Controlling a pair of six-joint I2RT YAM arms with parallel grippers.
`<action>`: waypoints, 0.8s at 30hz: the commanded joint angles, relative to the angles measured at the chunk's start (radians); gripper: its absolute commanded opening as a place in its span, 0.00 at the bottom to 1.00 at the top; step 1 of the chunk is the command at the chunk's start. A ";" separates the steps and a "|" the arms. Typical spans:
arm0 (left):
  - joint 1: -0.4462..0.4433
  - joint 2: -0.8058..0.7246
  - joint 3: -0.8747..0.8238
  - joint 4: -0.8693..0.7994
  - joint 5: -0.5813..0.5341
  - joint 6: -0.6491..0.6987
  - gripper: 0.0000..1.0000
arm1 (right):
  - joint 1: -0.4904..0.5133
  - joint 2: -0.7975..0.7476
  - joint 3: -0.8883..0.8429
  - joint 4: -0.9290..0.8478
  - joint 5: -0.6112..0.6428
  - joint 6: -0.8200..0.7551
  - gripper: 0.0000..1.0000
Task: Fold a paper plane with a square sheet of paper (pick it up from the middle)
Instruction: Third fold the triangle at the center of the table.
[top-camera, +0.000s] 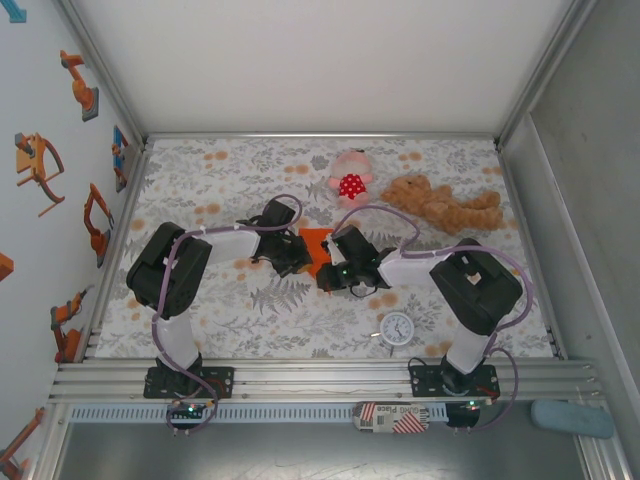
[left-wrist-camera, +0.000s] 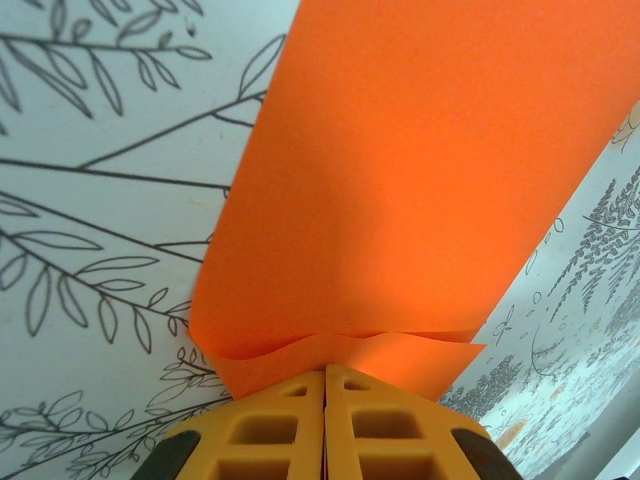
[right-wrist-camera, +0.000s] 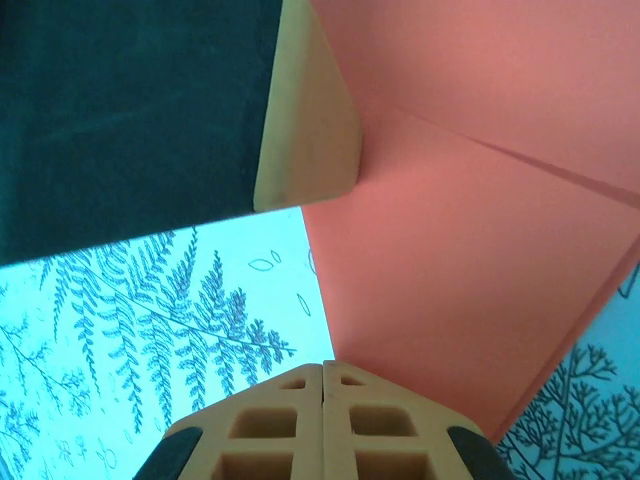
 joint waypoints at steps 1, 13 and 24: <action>0.006 0.061 -0.017 -0.111 -0.067 0.024 0.08 | 0.005 -0.037 -0.024 -0.060 0.022 -0.031 0.00; 0.007 0.064 -0.015 -0.118 -0.073 0.029 0.08 | 0.005 -0.047 -0.068 -0.061 0.042 -0.033 0.00; 0.007 0.070 -0.012 -0.120 -0.074 0.032 0.08 | 0.005 -0.129 -0.158 -0.125 0.043 -0.043 0.00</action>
